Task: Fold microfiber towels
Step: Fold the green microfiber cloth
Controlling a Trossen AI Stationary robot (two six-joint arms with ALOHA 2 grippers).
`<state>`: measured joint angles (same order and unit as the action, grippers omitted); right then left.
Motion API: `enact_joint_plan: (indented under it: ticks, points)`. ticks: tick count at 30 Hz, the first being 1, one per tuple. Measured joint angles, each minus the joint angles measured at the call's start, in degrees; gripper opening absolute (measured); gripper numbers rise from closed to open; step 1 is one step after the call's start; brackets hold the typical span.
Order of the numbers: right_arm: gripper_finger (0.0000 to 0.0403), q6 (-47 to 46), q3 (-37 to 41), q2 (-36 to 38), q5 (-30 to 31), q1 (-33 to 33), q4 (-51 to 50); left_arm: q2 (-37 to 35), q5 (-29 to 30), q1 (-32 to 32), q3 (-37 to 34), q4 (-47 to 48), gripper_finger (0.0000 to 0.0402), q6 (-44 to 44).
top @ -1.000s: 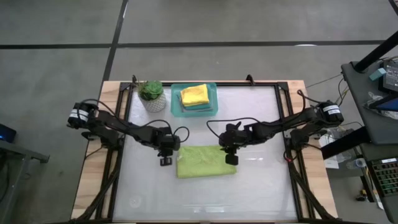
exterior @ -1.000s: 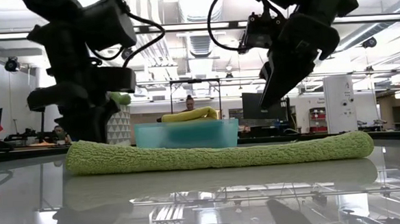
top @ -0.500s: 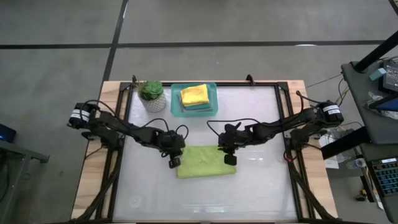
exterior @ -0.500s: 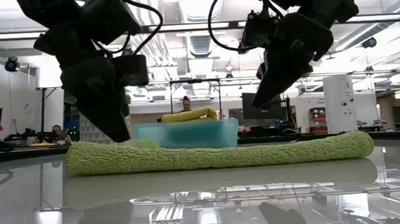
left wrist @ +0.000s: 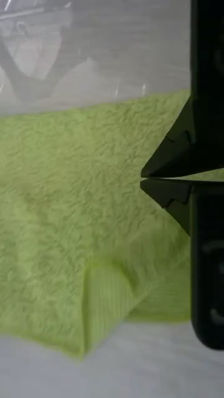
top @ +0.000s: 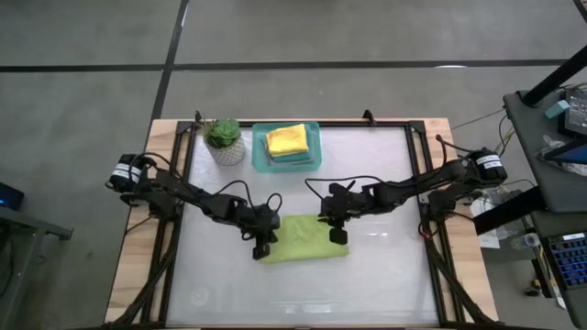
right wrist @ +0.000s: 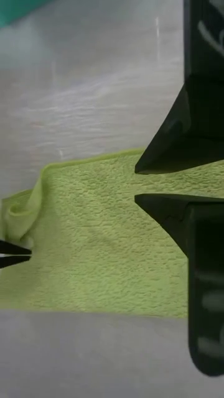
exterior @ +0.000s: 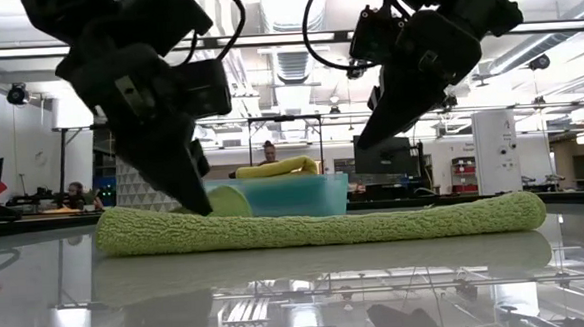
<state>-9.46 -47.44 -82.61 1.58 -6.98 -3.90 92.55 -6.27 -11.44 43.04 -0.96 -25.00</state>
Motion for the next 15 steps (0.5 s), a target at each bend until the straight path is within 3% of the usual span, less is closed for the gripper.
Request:
enact_joint_plan:
  ticks: [6,12,15]
  points:
    - [0.0052,-0.3,0.6,0.0,0.0,0.0,0.2,-1.2,-0.7,0.0,-0.3,1.2,0.0000,0.4]
    - [0.0052,-0.4,1.7,0.0,0.0,0.0,3.4,-6.7,-0.2,0.2,0.2,12.1,0.0000,1.8]
    - [0.0052,-0.1,2.0,0.0,0.0,0.0,3.9,-9.2,4.1,0.2,-0.9,18.0,0.0000,2.9]
